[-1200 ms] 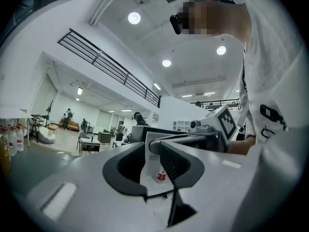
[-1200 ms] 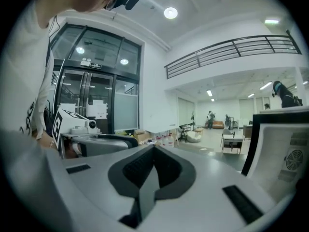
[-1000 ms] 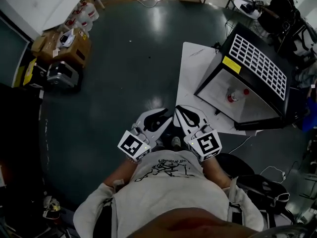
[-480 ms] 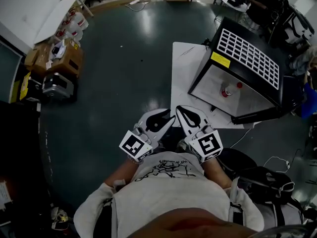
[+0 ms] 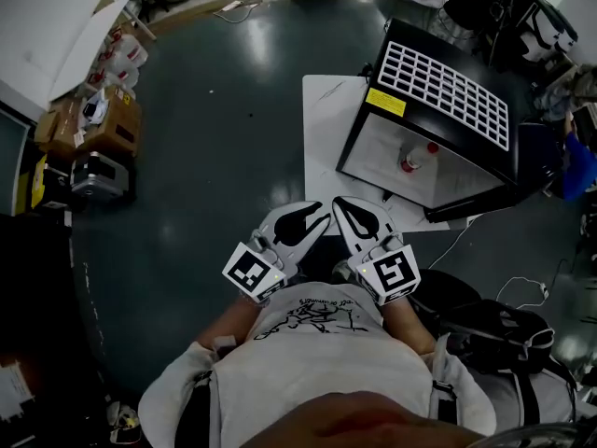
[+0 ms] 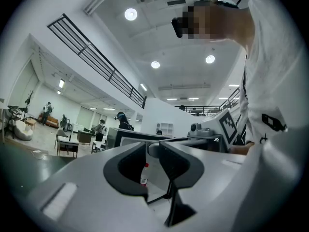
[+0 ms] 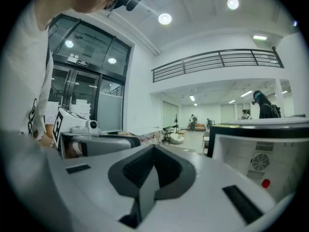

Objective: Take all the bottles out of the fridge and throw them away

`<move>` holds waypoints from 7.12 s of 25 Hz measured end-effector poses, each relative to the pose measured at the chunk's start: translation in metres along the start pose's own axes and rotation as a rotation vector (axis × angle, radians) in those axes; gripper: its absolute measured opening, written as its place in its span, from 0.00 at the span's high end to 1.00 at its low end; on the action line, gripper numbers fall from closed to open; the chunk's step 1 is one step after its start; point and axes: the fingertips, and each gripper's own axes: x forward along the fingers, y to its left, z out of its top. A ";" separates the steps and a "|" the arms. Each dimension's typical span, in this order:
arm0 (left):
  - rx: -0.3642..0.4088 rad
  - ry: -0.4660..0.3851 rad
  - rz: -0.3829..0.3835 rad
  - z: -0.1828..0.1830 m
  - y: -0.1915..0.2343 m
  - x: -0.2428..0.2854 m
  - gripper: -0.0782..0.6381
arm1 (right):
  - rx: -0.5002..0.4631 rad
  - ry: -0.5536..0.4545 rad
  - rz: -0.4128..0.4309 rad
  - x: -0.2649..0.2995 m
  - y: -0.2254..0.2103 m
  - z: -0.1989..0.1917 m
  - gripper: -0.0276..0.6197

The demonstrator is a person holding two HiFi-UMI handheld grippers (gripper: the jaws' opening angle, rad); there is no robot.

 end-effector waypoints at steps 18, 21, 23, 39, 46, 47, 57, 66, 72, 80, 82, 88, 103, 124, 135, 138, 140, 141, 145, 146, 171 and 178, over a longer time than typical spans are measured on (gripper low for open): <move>-0.011 0.039 -0.184 -0.032 -0.066 0.132 0.76 | 0.044 0.014 -0.215 -0.099 -0.116 -0.036 0.94; -0.010 0.048 -0.201 -0.038 -0.075 0.155 0.76 | 0.051 0.015 -0.239 -0.114 -0.136 -0.040 0.95; -0.012 0.054 -0.212 -0.043 -0.083 0.167 0.76 | 0.062 0.015 -0.257 -0.127 -0.146 -0.046 0.95; -0.012 0.090 -0.221 -0.072 -0.102 0.232 0.76 | 0.068 0.044 -0.324 -0.171 -0.208 -0.071 0.95; -0.005 0.113 -0.249 -0.076 -0.095 0.240 0.76 | 0.076 0.039 -0.357 -0.166 -0.215 -0.070 0.95; -0.007 0.111 -0.250 -0.076 -0.094 0.241 0.76 | 0.078 0.041 -0.364 -0.166 -0.215 -0.070 0.95; 0.010 0.139 -0.259 -0.085 -0.090 0.243 0.76 | 0.097 0.046 -0.415 -0.169 -0.217 -0.077 0.95; 0.039 0.188 -0.250 -0.115 -0.092 0.245 0.72 | 0.120 0.056 -0.428 -0.171 -0.213 -0.100 0.95; 0.092 0.206 -0.221 -0.138 -0.081 0.256 0.71 | 0.123 0.057 -0.441 -0.167 -0.219 -0.114 0.95; 0.063 0.236 -0.179 -0.170 -0.055 0.272 0.71 | 0.123 0.067 -0.456 -0.154 -0.230 -0.131 0.94; 0.078 0.243 -0.178 -0.179 -0.053 0.276 0.70 | 0.118 0.068 -0.459 -0.154 -0.233 -0.135 0.95; 0.109 0.259 -0.162 -0.200 -0.041 0.292 0.68 | 0.101 0.083 -0.469 -0.145 -0.244 -0.153 0.95; 0.144 0.306 -0.103 -0.246 -0.019 0.327 0.64 | 0.101 0.100 -0.478 -0.135 -0.279 -0.191 0.95; 0.167 0.337 -0.047 -0.277 0.017 0.362 0.57 | 0.120 0.106 -0.511 -0.115 -0.305 -0.219 0.94; 0.170 0.337 -0.021 -0.282 0.027 0.377 0.56 | 0.121 0.110 -0.526 -0.115 -0.314 -0.222 0.94; 0.175 0.333 -0.011 -0.281 0.029 0.381 0.56 | 0.123 0.111 -0.528 -0.116 -0.313 -0.223 0.94; 0.181 0.328 -0.004 -0.278 0.030 0.383 0.56 | 0.125 0.112 -0.530 -0.117 -0.312 -0.224 0.94; 0.188 0.325 -0.001 -0.277 0.031 0.385 0.56 | 0.126 0.112 -0.531 -0.118 -0.312 -0.225 0.94; 0.207 0.323 0.003 -0.274 0.031 0.392 0.56 | 0.127 0.115 -0.536 -0.121 -0.311 -0.227 0.94; 0.208 0.324 0.003 -0.274 0.031 0.393 0.56 | 0.128 0.115 -0.538 -0.122 -0.311 -0.227 0.94; 0.260 0.331 -0.017 -0.258 0.039 0.379 0.67 | 0.119 0.107 -0.549 -0.114 -0.311 -0.221 0.94; 0.245 0.333 -0.039 -0.250 0.031 0.365 0.67 | 0.116 0.098 -0.544 -0.112 -0.310 -0.211 0.94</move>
